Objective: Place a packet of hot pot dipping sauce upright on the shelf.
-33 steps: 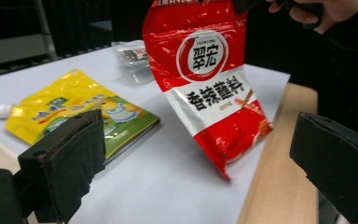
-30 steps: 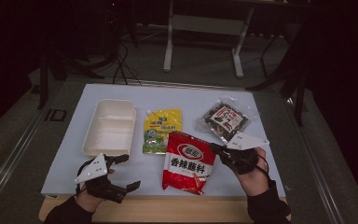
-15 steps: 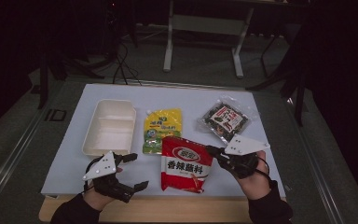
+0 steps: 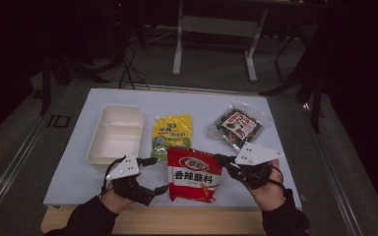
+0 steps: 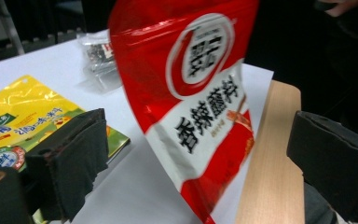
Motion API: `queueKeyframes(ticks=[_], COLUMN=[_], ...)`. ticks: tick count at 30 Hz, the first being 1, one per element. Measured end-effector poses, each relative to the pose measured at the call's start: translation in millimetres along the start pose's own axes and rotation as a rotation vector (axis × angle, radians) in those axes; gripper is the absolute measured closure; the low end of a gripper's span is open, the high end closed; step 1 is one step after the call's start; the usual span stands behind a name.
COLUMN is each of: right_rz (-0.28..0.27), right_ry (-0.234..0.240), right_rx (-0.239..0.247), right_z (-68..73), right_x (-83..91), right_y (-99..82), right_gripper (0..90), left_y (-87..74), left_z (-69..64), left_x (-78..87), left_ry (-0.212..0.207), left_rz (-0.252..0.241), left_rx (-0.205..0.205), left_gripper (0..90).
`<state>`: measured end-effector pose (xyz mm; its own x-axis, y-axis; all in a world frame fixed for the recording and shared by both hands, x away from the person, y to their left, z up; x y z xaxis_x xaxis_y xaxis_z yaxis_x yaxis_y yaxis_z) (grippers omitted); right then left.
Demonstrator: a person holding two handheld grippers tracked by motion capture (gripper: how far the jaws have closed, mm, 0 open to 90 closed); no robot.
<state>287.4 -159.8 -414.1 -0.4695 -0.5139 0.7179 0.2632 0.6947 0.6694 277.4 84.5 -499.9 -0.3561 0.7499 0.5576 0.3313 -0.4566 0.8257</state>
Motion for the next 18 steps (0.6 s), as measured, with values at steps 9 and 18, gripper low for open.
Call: queueKeyframes(ticks=[9, 18], right_rz=[-0.014, -0.010], right_ry=[0.015, 0.020], right_rx=[0.026, 0.034], right_z=[4.5, 4.0], right_x=[1.8, 3.2], right_y=[3.5, 6.3], right_gripper=[89.4, 89.4], left_y=[8.5, 17.5], left_z=[12.3, 16.0], left_x=[-19.0, -31.7], left_ry=[0.015, -0.050], left_rz=[0.025, 0.048], left_rx=[0.011, -0.022], left_gripper=[14.7, 28.8])
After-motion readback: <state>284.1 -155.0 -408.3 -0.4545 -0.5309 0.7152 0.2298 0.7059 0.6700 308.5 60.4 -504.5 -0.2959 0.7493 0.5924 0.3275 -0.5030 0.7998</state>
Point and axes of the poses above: each handheld gripper's, and its own axes: x roughly backward along the jaws, y roughly out of its top, z roughly to its left, the point moved 6 cm from there along -x, roughly forward along the jaws, and after that the axes turned 15 degrees about z, right-handed, at the moved point
